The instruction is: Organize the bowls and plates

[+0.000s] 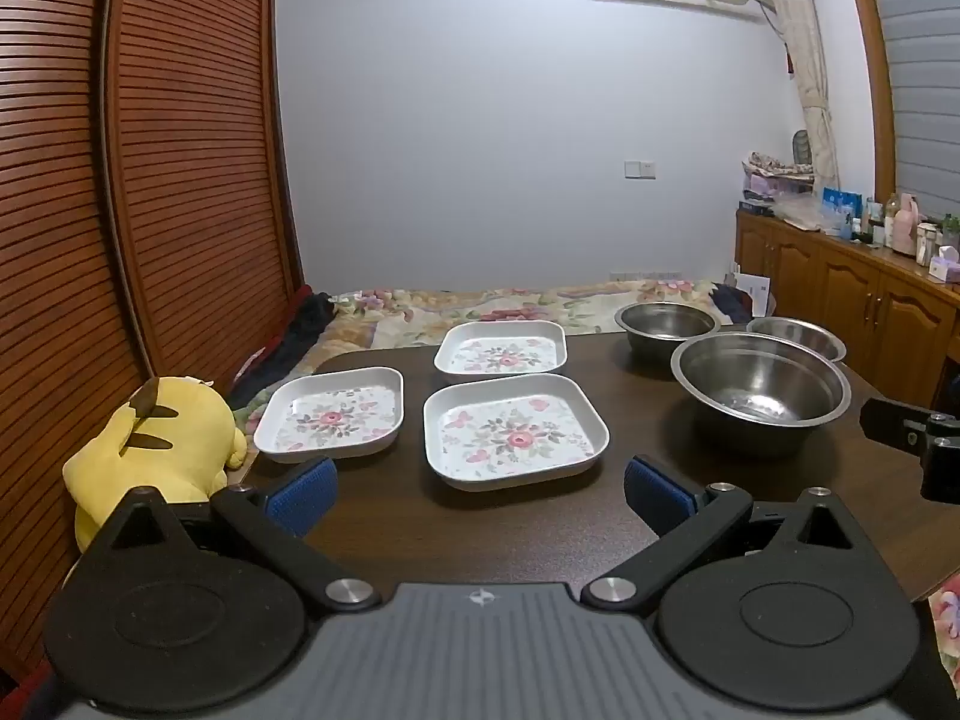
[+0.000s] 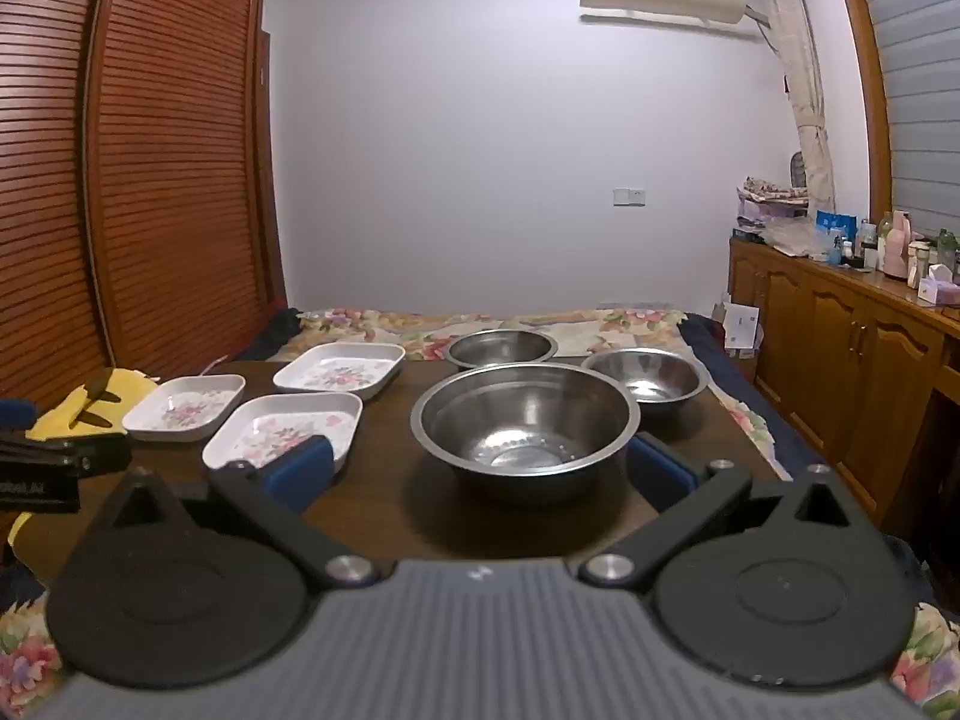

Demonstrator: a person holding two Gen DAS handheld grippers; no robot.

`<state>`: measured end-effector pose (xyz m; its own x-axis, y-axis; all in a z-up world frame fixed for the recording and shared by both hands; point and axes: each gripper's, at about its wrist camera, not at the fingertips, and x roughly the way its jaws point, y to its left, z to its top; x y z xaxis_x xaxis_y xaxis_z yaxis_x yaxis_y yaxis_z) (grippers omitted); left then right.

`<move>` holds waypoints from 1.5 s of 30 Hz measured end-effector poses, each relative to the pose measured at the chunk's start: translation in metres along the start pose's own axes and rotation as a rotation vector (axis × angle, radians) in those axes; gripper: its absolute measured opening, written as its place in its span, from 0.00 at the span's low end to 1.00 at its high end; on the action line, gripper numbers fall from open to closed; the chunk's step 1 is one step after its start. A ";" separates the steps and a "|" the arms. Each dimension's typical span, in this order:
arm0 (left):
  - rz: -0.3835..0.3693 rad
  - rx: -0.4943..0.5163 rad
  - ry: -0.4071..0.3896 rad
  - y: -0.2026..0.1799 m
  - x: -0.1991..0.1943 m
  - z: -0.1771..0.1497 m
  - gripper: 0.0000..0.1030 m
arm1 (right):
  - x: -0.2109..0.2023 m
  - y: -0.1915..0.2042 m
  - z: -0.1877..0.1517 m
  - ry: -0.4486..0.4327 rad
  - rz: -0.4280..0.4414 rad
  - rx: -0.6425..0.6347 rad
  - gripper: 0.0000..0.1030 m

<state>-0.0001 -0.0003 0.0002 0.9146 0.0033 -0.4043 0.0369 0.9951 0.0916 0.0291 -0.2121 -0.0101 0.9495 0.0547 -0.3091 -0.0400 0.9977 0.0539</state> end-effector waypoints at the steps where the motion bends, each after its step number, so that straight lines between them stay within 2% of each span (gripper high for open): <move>1: 0.000 0.000 -0.002 0.000 0.000 0.000 1.00 | 0.000 0.000 0.000 0.000 -0.003 -0.004 1.00; 11: 0.006 -0.001 -0.025 0.001 -0.001 0.002 1.00 | 0.000 -0.003 -0.004 0.002 -0.002 0.012 1.00; 45: 0.003 -0.003 -0.021 0.002 -0.003 0.003 1.00 | 0.004 -0.006 -0.005 0.005 -0.006 0.022 1.00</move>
<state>-0.0021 0.0016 0.0043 0.9229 0.0047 -0.3850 0.0327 0.9954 0.0903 0.0315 -0.2177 -0.0166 0.9482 0.0490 -0.3139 -0.0273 0.9970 0.0729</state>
